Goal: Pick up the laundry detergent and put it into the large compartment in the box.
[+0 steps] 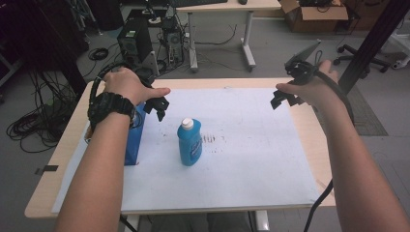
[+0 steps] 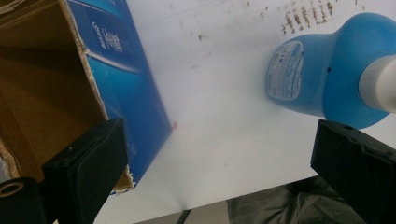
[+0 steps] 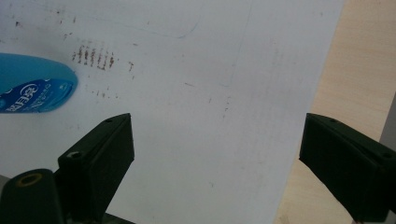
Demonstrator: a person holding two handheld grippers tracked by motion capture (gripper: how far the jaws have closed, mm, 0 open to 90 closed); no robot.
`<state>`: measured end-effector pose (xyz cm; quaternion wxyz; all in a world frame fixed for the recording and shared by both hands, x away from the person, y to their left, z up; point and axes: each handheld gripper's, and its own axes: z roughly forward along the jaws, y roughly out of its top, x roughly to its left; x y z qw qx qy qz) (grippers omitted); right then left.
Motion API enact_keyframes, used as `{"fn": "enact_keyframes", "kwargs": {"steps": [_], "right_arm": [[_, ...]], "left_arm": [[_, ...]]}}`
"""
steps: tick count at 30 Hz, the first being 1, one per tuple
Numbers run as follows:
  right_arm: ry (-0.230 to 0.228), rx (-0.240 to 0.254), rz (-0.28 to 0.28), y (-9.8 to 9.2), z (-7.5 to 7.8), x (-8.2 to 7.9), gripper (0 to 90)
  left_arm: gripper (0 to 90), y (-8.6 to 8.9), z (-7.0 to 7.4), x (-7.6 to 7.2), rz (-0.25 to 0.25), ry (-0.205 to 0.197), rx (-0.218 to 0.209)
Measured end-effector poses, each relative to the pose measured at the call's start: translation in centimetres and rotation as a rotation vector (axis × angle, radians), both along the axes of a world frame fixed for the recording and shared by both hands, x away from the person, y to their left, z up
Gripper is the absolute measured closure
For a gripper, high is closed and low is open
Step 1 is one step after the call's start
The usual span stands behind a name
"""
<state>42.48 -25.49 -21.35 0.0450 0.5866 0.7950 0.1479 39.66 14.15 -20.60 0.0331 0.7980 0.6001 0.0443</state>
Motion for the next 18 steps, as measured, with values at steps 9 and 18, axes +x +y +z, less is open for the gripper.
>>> {"fn": "enact_keyframes", "kwargs": {"steps": [9, 18], "right_arm": [[0.004, 0.001, 0.003, 0.06, -0.12, 0.08, 10.1], [0.003, 0.009, 0.01, 0.04, -0.26, 0.17, 9.9]], "left_arm": [[4.5, -0.17, 0.03, 0.16, -0.013, 0.001, -0.009], [4.6, -0.42, 0.28, 0.27, -0.051, 0.002, -0.021]]}}
